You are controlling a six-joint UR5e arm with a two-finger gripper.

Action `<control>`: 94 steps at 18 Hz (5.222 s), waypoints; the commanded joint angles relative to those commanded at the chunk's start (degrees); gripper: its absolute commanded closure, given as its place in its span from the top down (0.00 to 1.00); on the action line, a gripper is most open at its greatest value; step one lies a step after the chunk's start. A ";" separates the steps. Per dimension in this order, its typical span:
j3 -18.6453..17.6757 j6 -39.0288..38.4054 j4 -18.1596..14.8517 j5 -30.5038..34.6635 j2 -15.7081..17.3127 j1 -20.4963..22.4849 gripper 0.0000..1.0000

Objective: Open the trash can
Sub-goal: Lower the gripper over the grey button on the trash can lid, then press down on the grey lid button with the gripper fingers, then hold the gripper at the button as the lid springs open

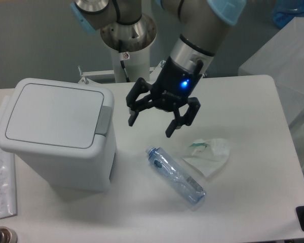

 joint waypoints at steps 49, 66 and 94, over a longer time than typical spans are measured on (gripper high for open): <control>-13.72 -1.58 14.68 0.35 5.45 -2.29 1.00; -13.80 -1.58 14.68 0.35 5.45 -2.20 1.00; -13.19 -1.67 14.94 0.35 5.81 -2.20 1.00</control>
